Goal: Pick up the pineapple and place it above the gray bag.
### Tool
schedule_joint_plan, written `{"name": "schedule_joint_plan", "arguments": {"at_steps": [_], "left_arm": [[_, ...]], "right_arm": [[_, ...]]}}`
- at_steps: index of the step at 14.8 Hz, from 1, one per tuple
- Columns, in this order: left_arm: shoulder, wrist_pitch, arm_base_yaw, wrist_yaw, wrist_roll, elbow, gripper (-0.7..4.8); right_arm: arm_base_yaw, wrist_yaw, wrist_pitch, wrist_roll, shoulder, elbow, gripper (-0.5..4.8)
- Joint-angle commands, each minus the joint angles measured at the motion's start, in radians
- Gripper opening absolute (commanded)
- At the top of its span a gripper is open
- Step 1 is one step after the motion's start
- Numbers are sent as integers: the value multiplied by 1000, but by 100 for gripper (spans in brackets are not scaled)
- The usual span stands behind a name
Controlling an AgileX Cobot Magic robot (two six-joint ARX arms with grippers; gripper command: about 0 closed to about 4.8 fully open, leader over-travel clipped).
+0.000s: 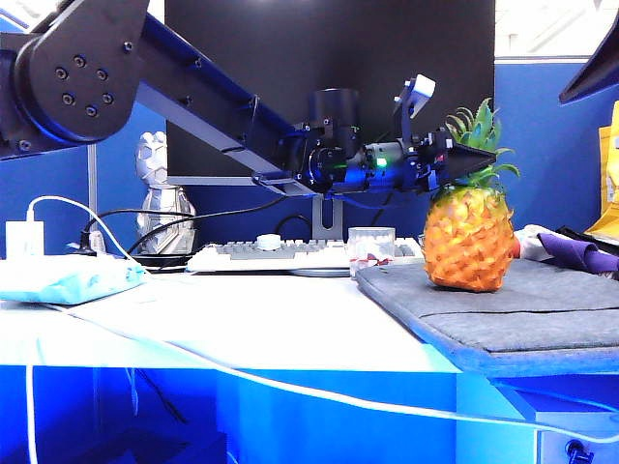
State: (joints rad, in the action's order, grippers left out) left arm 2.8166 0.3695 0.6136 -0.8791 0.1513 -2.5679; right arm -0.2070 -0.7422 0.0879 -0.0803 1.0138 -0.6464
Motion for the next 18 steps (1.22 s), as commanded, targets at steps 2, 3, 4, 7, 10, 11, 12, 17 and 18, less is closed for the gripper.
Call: {"name": "schedule_joint_plan", "arguments": {"at_steps": [2,3,4,7,10,11,12,17,18], "left_arm": [[5,-43,5,-22,22,0,-6],[5,-47,6,-22,22,0,-4],[5,-47,6,-24,22,0,40],[5,-47,5,-30,48,0,373],[4,-47,8,-34,48,-2,479],[2,-47,9,-35,71,-2,479],[-2,-47,9,-40,90,-2,479],[-100,-355,-1,-40,-85,-2,479],[-119,-438,-1,-34,-147,-2,479]], "right_arm": [[1,30,-44,5,-5,-7,479],[1,29,-47,2,-5,-7,479],[2,27,-47,2,-5,-7,479],[2,22,-48,2,-5,-7,479],[2,6,-48,1,-5,-7,479],[2,4,-48,1,-4,-7,479],[3,1,-48,1,-5,-7,479],[3,-50,-95,-44,-4,-7,479],[4,-52,-106,-53,-4,-7,479]]}}
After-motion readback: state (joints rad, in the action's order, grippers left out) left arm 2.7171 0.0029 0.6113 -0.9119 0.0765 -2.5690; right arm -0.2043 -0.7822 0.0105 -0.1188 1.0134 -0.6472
